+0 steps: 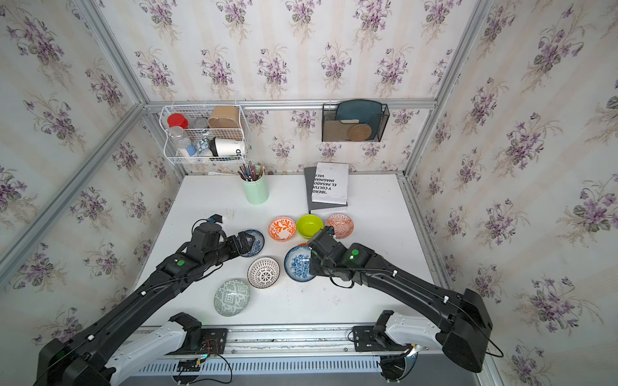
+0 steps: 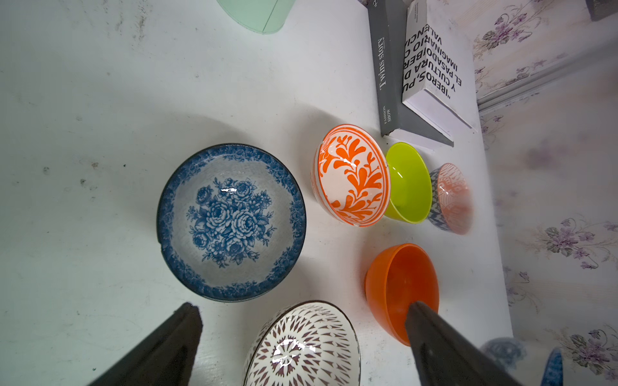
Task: Stack the bowls
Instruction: Pick up the bowl from the center of the board, then place the bowl on the bowl.
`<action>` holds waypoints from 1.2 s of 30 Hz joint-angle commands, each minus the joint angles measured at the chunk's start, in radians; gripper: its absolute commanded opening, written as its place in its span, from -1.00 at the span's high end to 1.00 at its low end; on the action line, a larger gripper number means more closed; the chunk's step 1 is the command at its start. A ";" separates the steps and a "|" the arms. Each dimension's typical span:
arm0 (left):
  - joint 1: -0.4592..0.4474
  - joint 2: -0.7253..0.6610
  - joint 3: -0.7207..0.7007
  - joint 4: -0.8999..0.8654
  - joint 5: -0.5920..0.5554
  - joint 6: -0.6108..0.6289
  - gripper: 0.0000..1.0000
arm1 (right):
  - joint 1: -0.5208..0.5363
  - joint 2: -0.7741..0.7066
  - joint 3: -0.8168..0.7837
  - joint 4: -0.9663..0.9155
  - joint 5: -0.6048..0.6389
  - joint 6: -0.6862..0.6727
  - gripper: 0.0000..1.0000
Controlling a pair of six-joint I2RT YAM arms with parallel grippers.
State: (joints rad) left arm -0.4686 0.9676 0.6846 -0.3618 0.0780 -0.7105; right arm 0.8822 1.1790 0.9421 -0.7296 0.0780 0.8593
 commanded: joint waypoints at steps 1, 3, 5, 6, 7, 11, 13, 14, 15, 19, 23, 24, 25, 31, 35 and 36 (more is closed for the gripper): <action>0.001 -0.004 -0.002 0.021 -0.003 0.003 -0.99 | -0.098 -0.003 0.037 -0.008 0.004 -0.093 1.00; 0.001 -0.006 -0.002 0.020 -0.003 0.003 -0.99 | -0.169 0.005 0.057 0.007 -0.017 -0.129 1.00; 0.001 -0.005 -0.002 0.020 0.000 0.007 -0.99 | -0.237 0.022 0.080 0.023 -0.038 -0.168 1.00; 0.001 -0.006 -0.001 0.019 0.002 0.007 -0.99 | -0.266 0.030 0.087 0.031 -0.044 -0.181 1.00; 0.001 -0.006 -0.001 0.017 0.002 0.008 -0.99 | -0.293 0.039 0.090 0.040 -0.050 -0.193 1.00; 0.001 -0.004 -0.001 0.021 0.002 0.009 -0.99 | -0.411 0.066 0.090 0.086 -0.095 -0.228 1.00; 0.001 -0.001 0.001 0.022 0.001 0.011 -0.99 | -0.451 0.082 0.089 0.100 -0.107 -0.240 1.00; 0.001 0.000 0.001 0.024 0.002 0.012 -0.99 | -0.472 0.090 0.086 0.110 -0.113 -0.248 1.00; 0.001 0.001 0.001 0.024 0.002 0.012 -0.99 | -0.493 0.097 0.084 0.121 -0.123 -0.255 1.00; 0.002 0.008 0.004 0.026 0.001 0.014 -0.99 | -0.587 0.123 0.068 0.172 -0.162 -0.280 1.00; 0.001 0.015 0.010 0.026 0.002 0.018 -0.99 | -0.639 0.171 0.064 0.211 -0.189 -0.303 1.00; 0.001 0.017 0.010 0.026 0.002 0.019 -0.99 | -0.644 0.183 0.065 0.218 -0.191 -0.307 1.00; 0.001 0.019 0.011 0.025 0.002 0.019 -0.99 | -0.648 0.196 0.065 0.226 -0.192 -0.310 1.00; 0.002 0.029 0.017 0.028 0.003 0.023 -0.99 | -0.676 0.261 0.068 0.264 -0.199 -0.325 1.00; 0.002 0.036 0.020 0.032 0.004 0.026 -0.99 | -0.698 0.299 0.089 0.272 -0.200 -0.343 1.00; 0.002 0.039 0.021 0.032 0.006 0.027 -0.99 | -0.702 0.313 0.100 0.270 -0.198 -0.351 1.00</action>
State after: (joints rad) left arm -0.4660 1.0035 0.6971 -0.3561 0.0792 -0.6994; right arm 0.1871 1.4761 1.0229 -0.5133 -0.1116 0.5362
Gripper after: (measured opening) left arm 0.994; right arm 0.114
